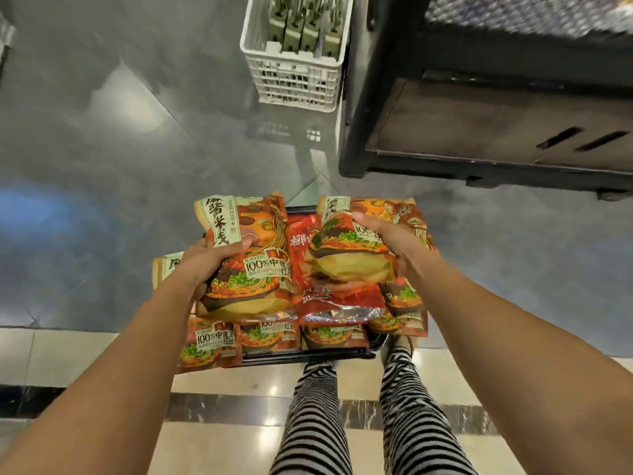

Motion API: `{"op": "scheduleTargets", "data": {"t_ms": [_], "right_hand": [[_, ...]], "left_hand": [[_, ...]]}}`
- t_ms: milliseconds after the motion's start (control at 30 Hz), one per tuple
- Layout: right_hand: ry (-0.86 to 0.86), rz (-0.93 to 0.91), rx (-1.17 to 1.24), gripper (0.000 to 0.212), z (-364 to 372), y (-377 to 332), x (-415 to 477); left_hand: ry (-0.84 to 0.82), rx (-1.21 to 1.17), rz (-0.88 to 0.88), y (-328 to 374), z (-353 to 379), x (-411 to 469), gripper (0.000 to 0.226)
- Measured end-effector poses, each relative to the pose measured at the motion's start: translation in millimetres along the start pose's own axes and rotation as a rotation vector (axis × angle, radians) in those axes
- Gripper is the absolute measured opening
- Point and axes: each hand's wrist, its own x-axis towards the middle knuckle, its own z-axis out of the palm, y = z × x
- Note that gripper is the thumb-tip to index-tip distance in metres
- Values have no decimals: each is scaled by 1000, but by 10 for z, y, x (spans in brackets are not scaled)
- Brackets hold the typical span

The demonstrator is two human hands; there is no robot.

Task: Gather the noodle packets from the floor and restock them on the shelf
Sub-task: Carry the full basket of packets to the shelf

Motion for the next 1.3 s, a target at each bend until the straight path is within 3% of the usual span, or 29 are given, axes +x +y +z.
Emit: {"op": "scheduleTargets", "data": {"t_ms": [67,200,267,333,400,500,600,633,733,900,1000,1033,1133,1300], "right_hand": [[39,-72,36,74,-189,-232,-300],[115,-204,80,50,-649,-711,-987],[152,-259,130,53,-955,-879,-1254],[218,-323,152,71,-1309,-994,-1499],[277,-379,178,93,-1743,-1057,-1665],[341,-441,291,93,-2256,-1115,-2128],[373,-508,410,107,-2751,-1110,-2552],[372,-531,440,103,-2930,-1088,-2678],[359,-616,510,66,-3447,-1028,-3019],[352,-703,567,80,-4629,-935,-3290],[397,-739,568,91,-5398,-893,-3351],[412,-746,571,83,-5567,-885,-3459],[409,-804,586,40,-5984,-885,-3692],[392,-857,639,40,-6625,-979,-3577]], "left_hand": [[-68,-24,44,215,61,-222,122],[-152,-22,168,779,414,-746,103],[-188,-10,230,1065,662,-996,91],[-255,4,295,1344,935,-1220,76],[-330,40,362,1612,1252,-1454,76],[-426,68,444,1962,1772,-1797,87],[-493,87,517,2202,2372,-2147,79],[-513,89,537,2254,2590,-2268,74],[-572,105,585,2355,3237,-2614,61],[-682,169,670,2386,4452,-3209,49],[-713,185,698,2371,5138,-3500,80],[-721,187,706,2357,5350,-3581,87],[-703,167,734,2300,5885,-3746,77],[-657,169,759,2316,6496,-3829,66]]}}
